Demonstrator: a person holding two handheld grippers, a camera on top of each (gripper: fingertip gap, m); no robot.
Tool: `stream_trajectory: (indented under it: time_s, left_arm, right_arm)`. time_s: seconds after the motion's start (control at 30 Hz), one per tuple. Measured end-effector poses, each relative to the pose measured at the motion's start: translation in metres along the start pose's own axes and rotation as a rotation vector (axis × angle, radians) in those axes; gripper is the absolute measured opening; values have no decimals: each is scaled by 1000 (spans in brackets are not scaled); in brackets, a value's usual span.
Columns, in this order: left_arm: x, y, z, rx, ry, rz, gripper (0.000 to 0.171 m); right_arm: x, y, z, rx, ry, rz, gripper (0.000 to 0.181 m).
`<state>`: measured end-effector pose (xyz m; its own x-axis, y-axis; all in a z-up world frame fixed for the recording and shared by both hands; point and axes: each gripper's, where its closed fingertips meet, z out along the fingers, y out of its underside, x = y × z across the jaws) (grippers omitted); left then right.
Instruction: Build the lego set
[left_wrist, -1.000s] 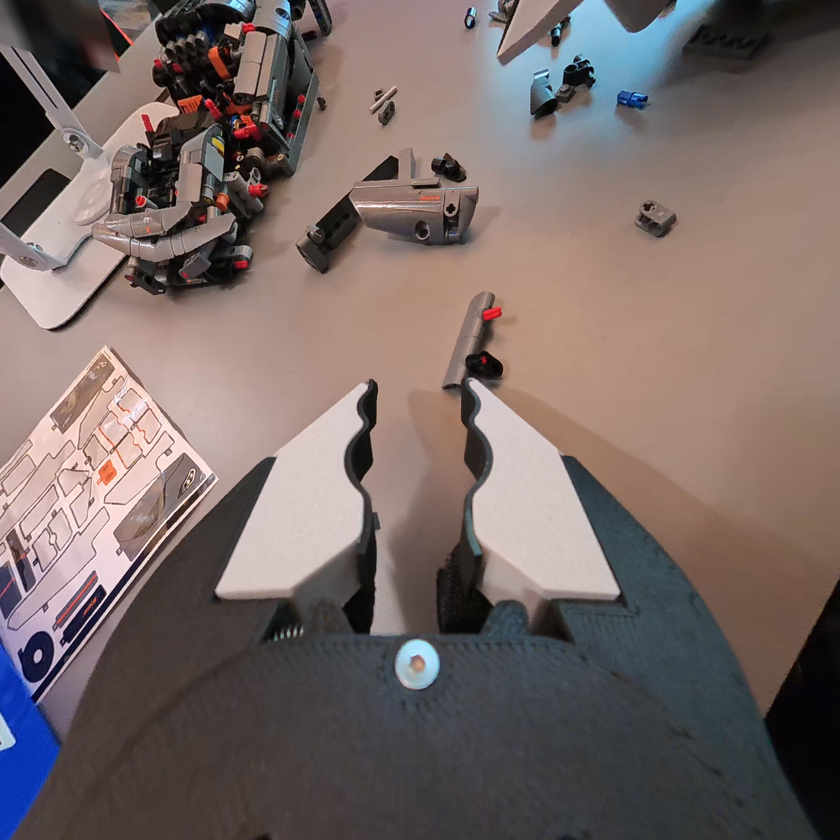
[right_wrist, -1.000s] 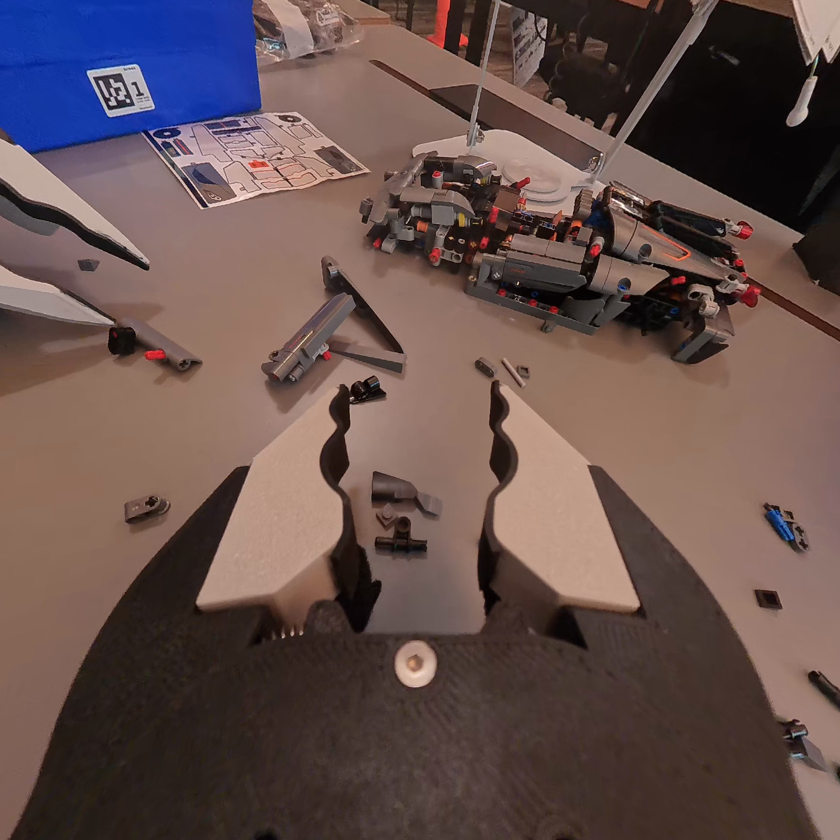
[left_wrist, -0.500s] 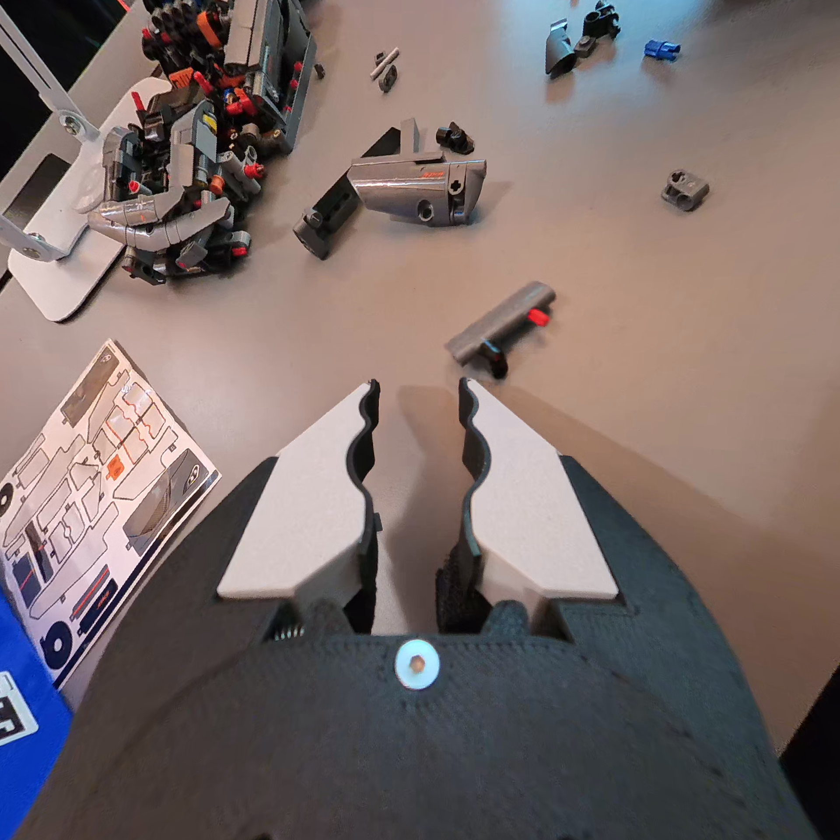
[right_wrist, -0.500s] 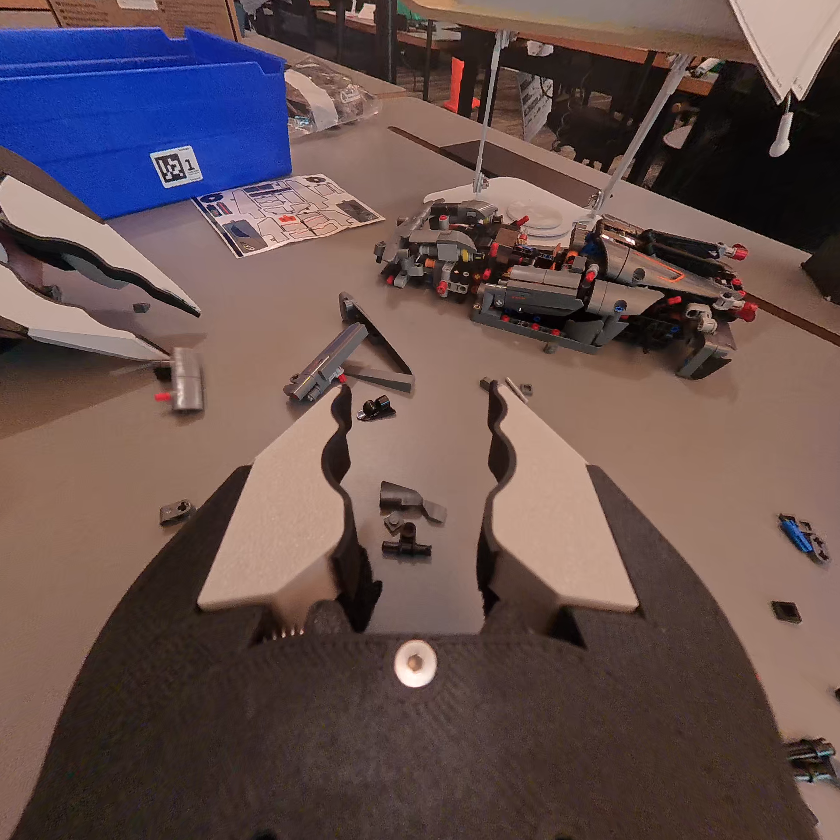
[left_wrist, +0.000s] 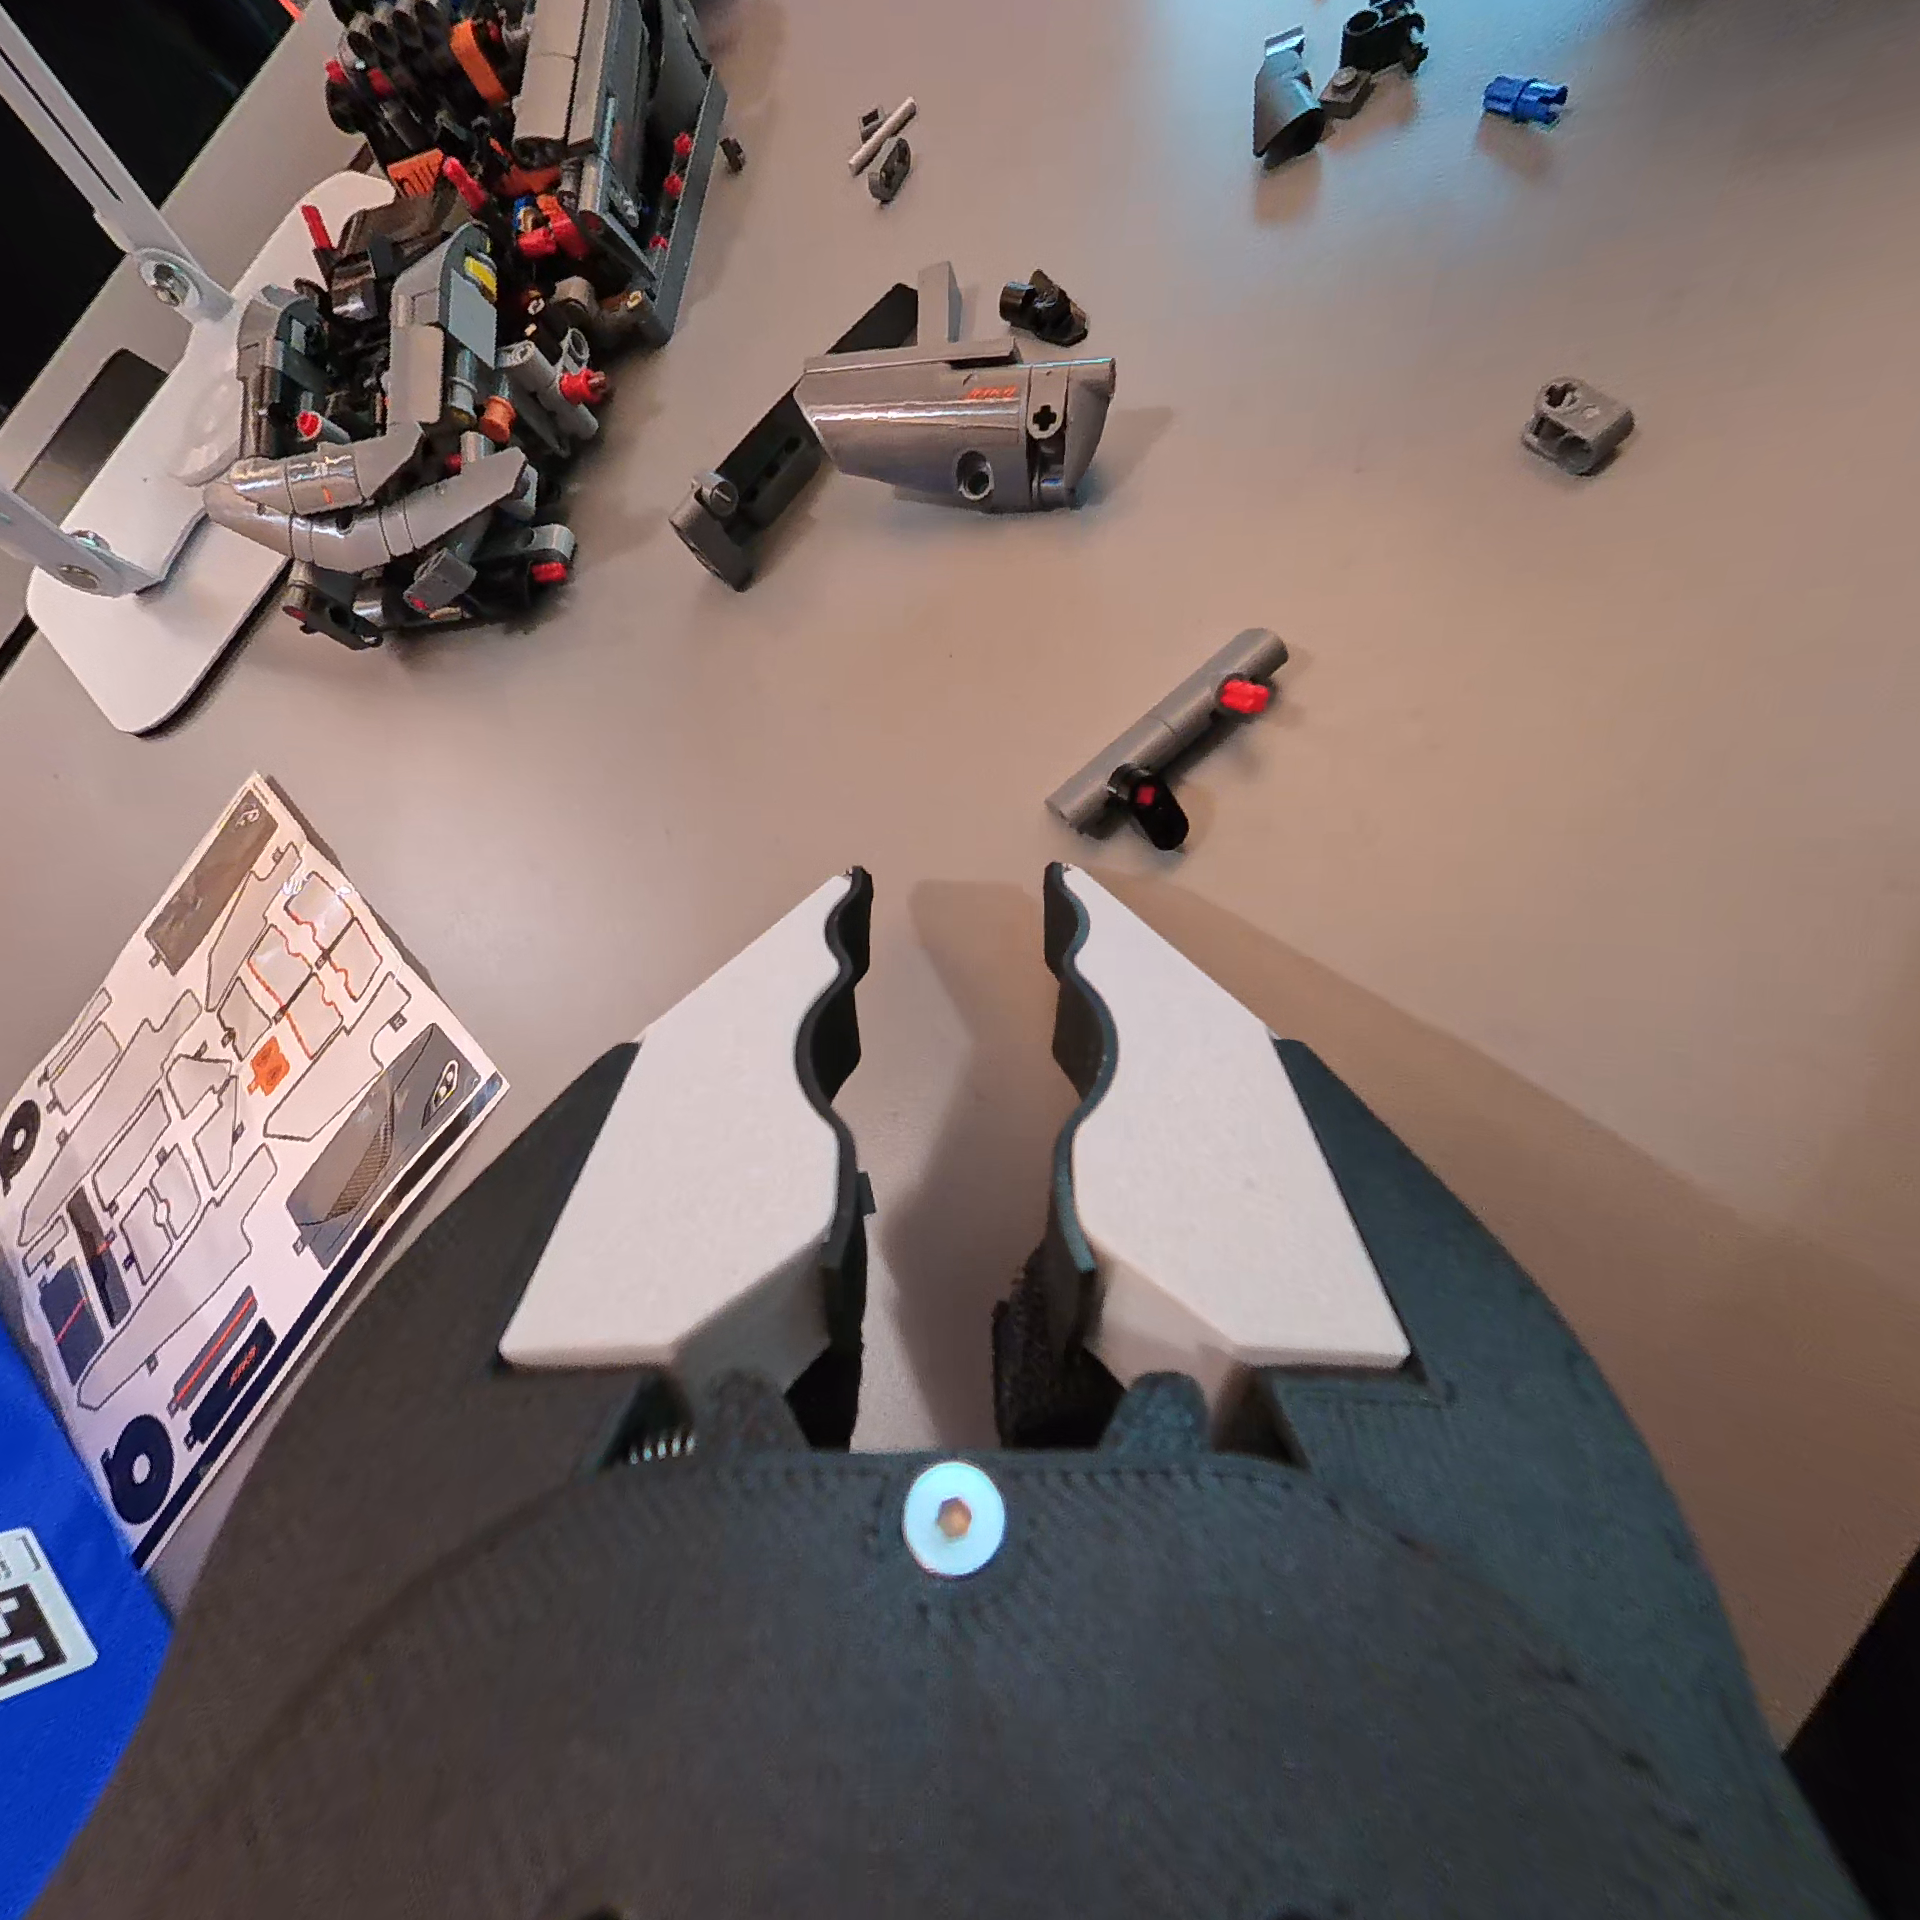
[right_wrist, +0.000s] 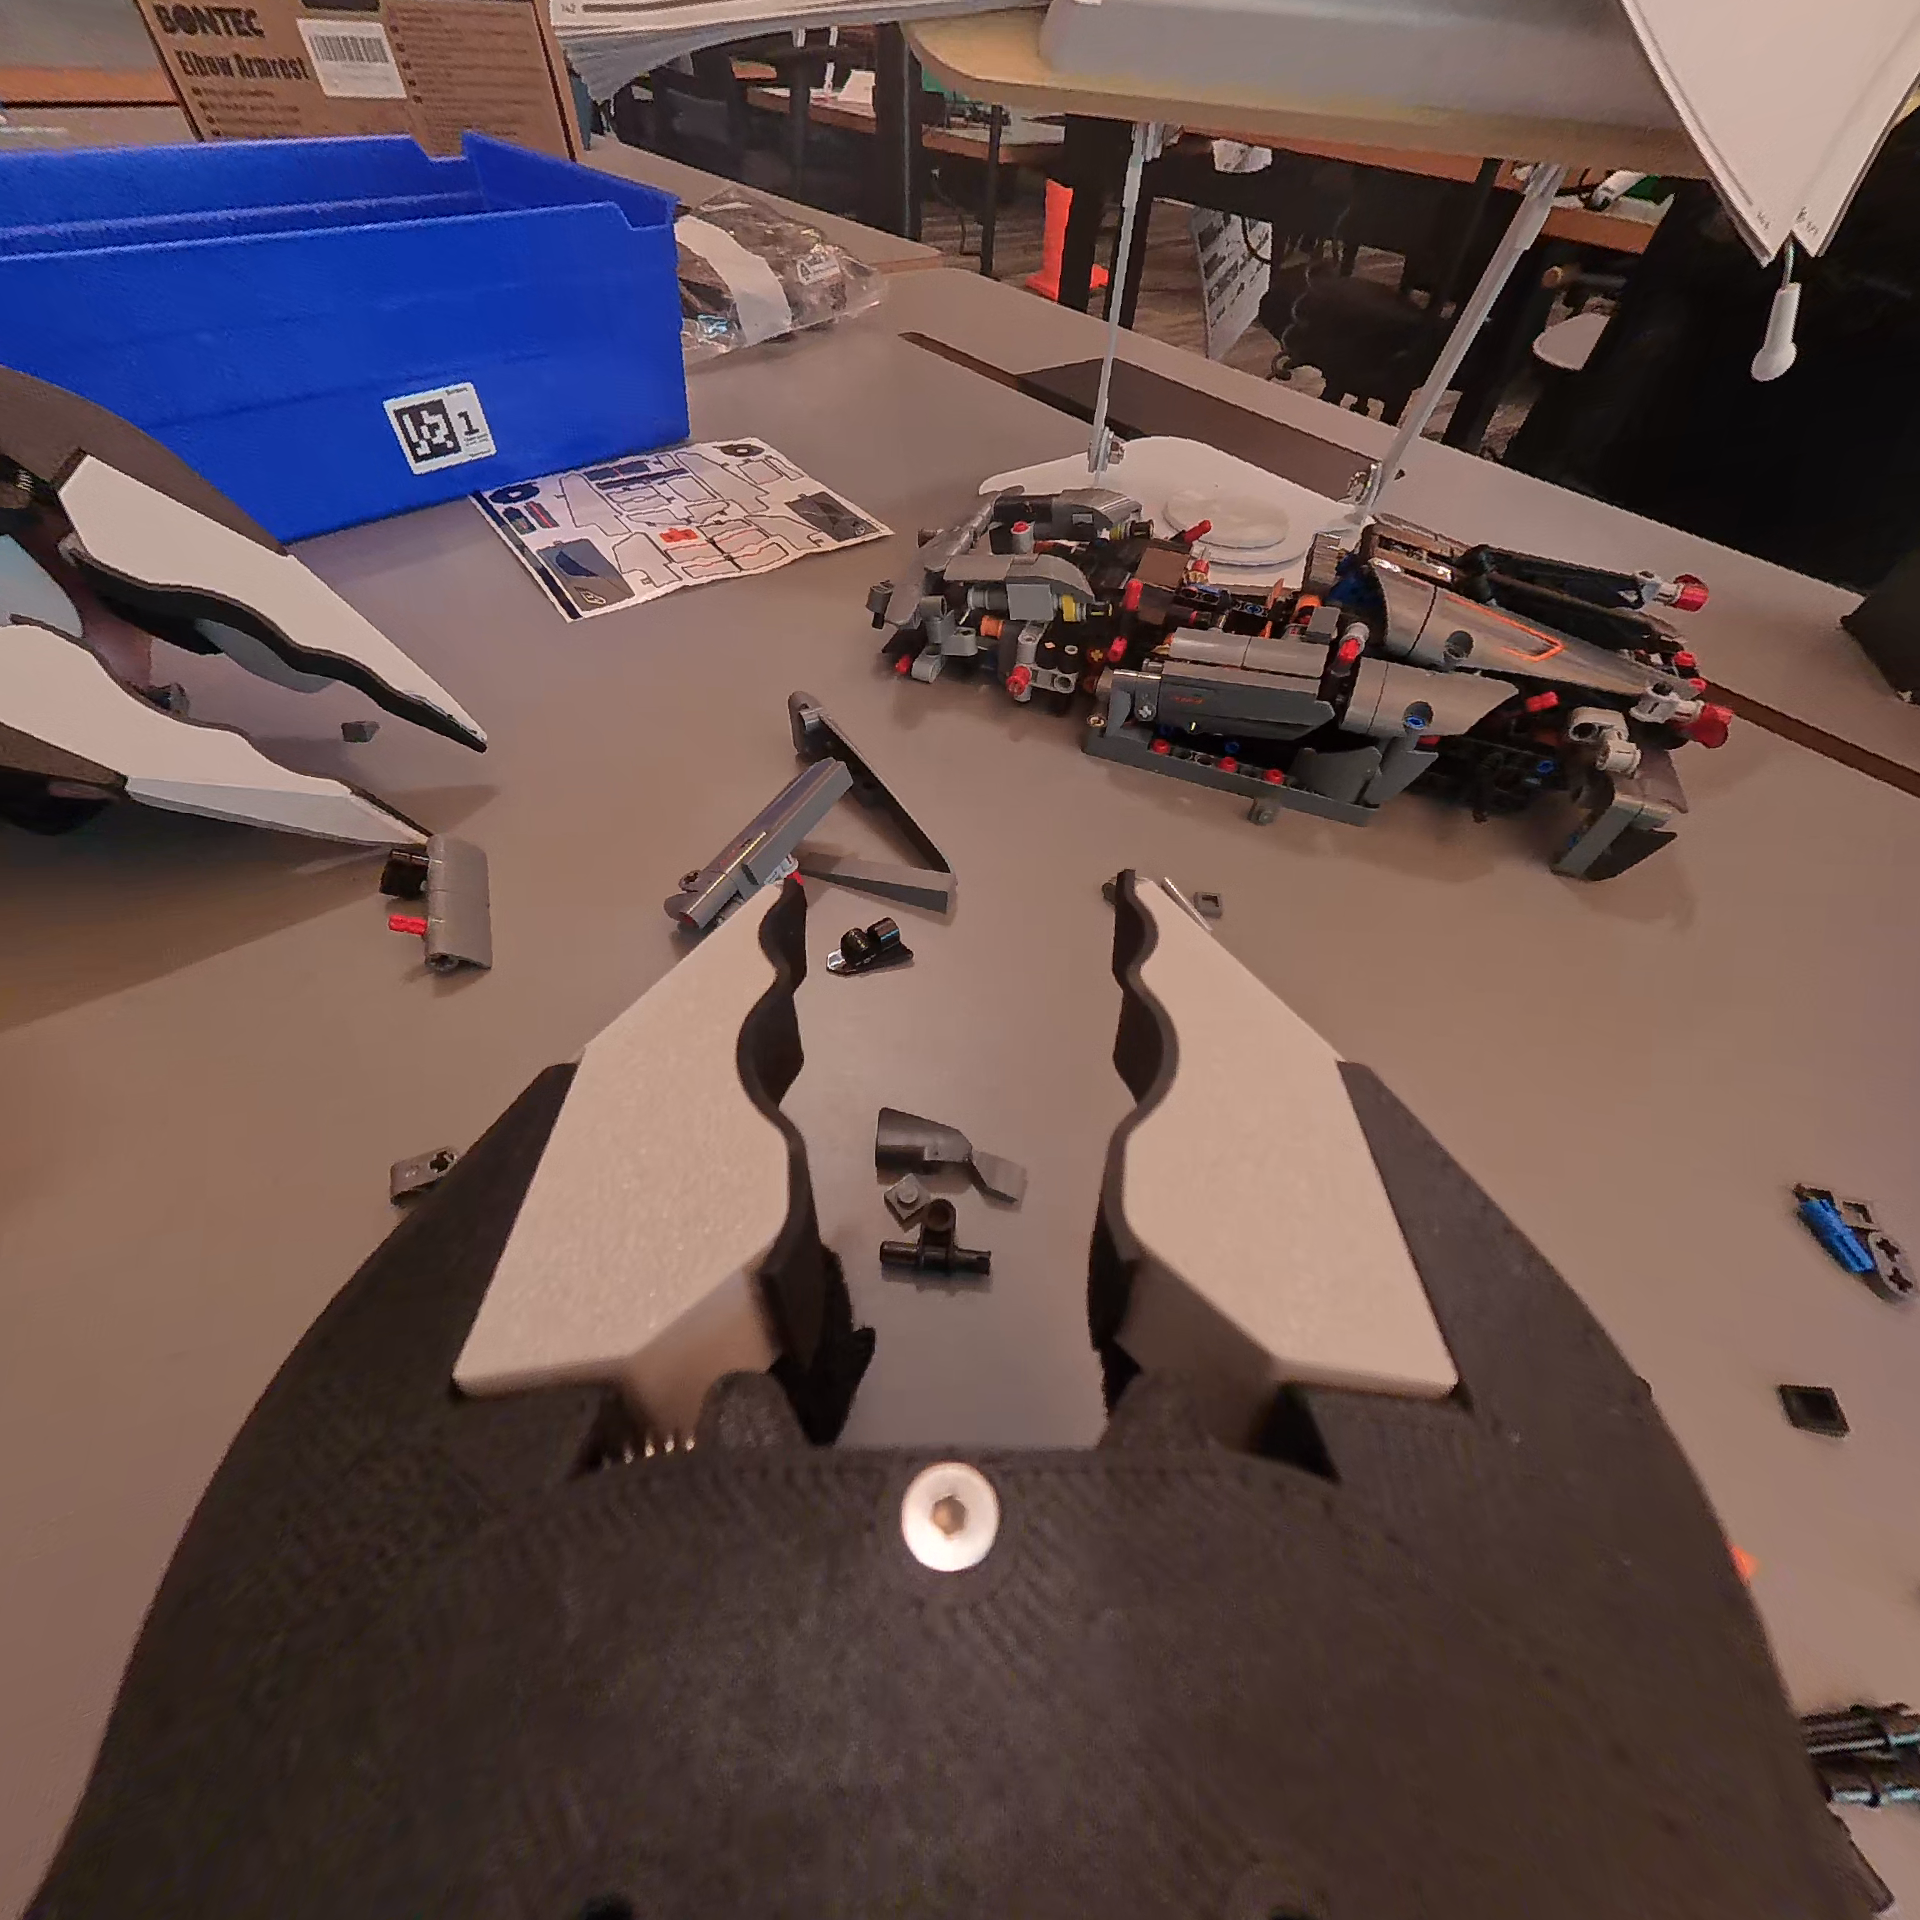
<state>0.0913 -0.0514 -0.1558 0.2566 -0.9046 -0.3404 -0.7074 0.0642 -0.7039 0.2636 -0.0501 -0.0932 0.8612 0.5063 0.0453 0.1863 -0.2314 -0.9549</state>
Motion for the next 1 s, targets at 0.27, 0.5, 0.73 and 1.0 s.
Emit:
stream_trajectory:
  time_s: [0.27,0.5,0.73,1.0]
  left_arm:
    - [0,0,0,-1,-1,0,31]
    - [0,0,0,-1,-6,5,30]
    - [0,0,0,-1,-5,7,30]
    - [2,-1,-1,6,7,16,30]
  right_arm:
    - [0,-1,-1,6,-4,3,58]
    - [0,-1,-1,6,-3,-1,58]
    - [0,2,2,-18,4,-5,58]
    - [1,6,4,-45,17,-12,58]
